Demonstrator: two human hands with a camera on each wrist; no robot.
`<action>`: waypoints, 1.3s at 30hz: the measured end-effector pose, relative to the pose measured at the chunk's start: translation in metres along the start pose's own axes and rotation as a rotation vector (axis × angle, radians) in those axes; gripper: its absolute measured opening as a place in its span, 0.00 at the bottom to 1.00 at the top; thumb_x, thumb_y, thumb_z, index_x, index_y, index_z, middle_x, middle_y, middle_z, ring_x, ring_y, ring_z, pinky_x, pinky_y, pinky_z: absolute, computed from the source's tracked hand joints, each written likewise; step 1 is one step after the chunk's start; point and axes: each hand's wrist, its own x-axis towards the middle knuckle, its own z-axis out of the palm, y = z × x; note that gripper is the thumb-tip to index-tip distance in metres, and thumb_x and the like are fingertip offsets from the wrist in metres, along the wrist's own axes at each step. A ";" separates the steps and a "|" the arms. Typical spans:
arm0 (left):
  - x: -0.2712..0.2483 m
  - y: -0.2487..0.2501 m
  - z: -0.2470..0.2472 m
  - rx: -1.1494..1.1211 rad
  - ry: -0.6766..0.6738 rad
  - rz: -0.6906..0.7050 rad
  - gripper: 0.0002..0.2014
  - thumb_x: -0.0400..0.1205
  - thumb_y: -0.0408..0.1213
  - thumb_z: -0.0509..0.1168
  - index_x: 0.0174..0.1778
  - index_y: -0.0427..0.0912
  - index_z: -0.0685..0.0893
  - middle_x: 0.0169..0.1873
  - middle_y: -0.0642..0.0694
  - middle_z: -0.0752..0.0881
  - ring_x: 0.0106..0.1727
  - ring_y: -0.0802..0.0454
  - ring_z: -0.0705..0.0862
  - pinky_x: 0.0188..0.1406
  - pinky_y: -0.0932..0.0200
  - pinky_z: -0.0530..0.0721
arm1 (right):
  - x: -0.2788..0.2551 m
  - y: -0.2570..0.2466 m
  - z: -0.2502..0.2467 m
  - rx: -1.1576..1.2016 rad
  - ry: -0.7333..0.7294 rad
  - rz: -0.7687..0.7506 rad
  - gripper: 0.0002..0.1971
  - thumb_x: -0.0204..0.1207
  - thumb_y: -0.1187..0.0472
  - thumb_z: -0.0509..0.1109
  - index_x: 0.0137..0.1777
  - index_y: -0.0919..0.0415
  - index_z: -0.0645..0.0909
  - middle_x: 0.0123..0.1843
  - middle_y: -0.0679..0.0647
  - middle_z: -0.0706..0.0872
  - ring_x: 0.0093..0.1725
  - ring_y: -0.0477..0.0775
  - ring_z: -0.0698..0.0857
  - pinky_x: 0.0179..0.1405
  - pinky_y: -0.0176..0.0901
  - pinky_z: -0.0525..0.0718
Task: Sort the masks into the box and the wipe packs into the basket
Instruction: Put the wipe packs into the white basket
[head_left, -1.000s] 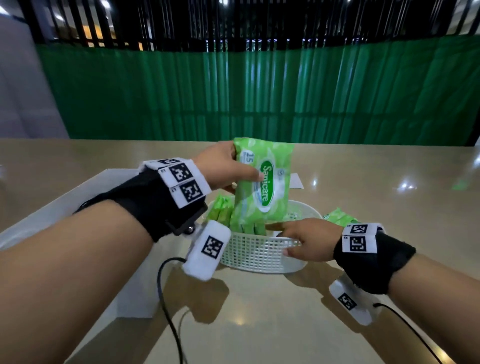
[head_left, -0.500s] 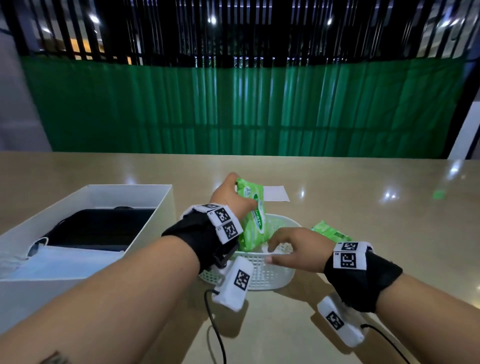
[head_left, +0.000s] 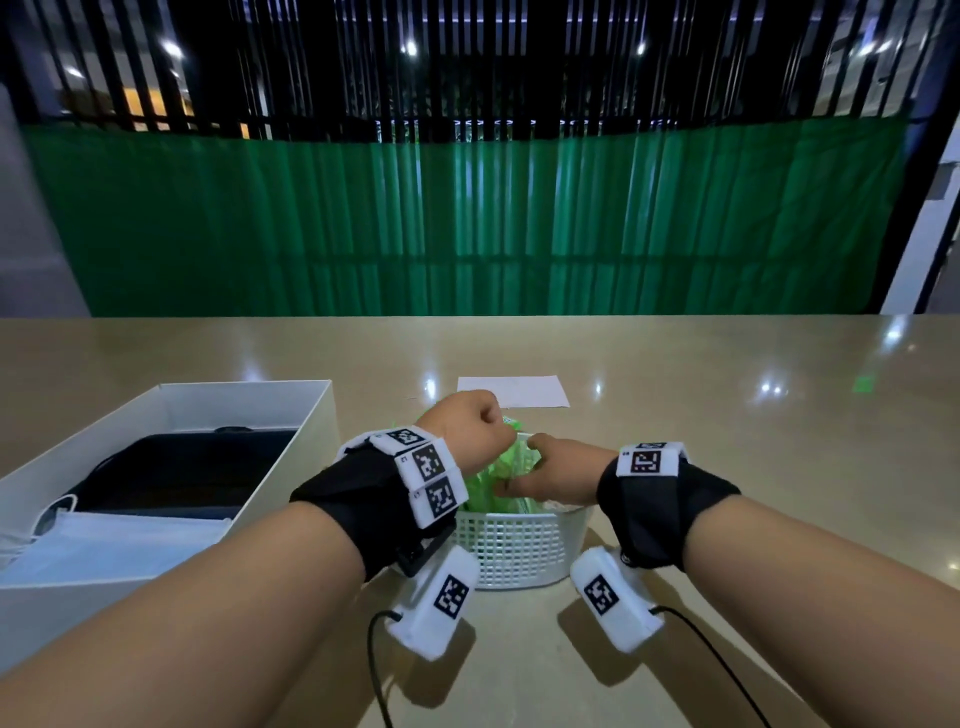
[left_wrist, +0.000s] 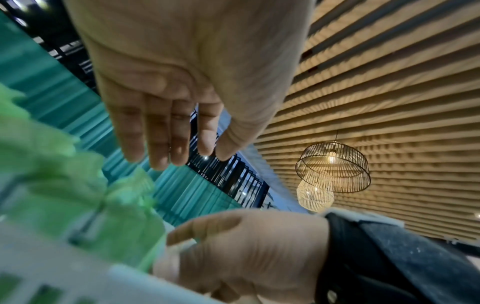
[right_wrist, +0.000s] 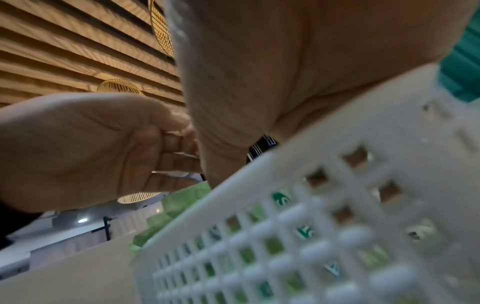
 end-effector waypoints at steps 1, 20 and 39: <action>-0.003 -0.003 -0.006 -0.021 0.034 0.004 0.06 0.78 0.39 0.63 0.36 0.46 0.76 0.32 0.49 0.79 0.34 0.51 0.77 0.36 0.58 0.77 | 0.006 0.001 0.001 0.015 -0.019 0.041 0.35 0.75 0.48 0.72 0.77 0.61 0.64 0.59 0.55 0.85 0.53 0.52 0.82 0.50 0.37 0.81; -0.012 -0.074 -0.017 0.081 -0.093 -0.486 0.60 0.58 0.78 0.64 0.81 0.48 0.53 0.76 0.39 0.64 0.74 0.37 0.70 0.68 0.42 0.76 | 0.025 0.000 0.017 -0.295 -0.190 -0.154 0.27 0.77 0.47 0.69 0.76 0.47 0.70 0.72 0.45 0.78 0.70 0.49 0.76 0.66 0.39 0.68; -0.011 -0.052 -0.012 0.581 -0.212 0.049 0.54 0.63 0.76 0.62 0.81 0.65 0.42 0.83 0.47 0.41 0.84 0.44 0.40 0.81 0.36 0.43 | 0.019 0.019 0.011 -0.183 -0.170 -0.183 0.32 0.72 0.33 0.66 0.72 0.49 0.72 0.66 0.44 0.81 0.66 0.47 0.79 0.69 0.44 0.74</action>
